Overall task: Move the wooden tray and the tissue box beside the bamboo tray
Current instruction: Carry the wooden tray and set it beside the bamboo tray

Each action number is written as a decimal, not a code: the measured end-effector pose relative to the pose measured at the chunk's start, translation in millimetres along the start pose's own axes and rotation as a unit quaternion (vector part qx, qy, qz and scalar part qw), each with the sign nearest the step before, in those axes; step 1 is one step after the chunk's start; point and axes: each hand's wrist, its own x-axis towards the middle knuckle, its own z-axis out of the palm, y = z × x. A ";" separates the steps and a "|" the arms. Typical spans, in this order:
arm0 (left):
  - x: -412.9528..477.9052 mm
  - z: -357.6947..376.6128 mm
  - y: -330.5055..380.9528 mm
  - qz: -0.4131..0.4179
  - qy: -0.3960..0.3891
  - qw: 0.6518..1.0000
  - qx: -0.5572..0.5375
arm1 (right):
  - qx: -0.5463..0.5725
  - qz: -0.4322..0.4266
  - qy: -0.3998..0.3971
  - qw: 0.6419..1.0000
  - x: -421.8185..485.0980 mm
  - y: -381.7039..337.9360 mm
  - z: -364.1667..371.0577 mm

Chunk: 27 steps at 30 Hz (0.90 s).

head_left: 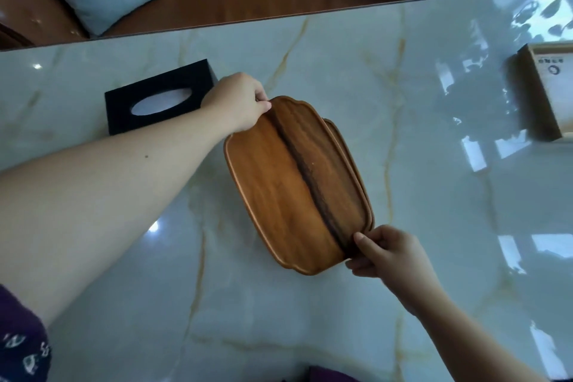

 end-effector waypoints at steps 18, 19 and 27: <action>38.2 56.9 32.7 -0.028 -0.053 0.998 -0.014 | 0.014 0.049 -0.033 0.998 9.9 14.8 -10.4; 39.1 59.2 33.3 -0.029 -0.055 0.998 -0.012 | 0.017 0.051 -0.036 0.998 10.2 15.6 -10.0; 42.9 66.0 32.6 -0.032 -0.044 0.999 -0.002 | -0.061 0.029 -0.035 0.997 13.3 13.2 -12.0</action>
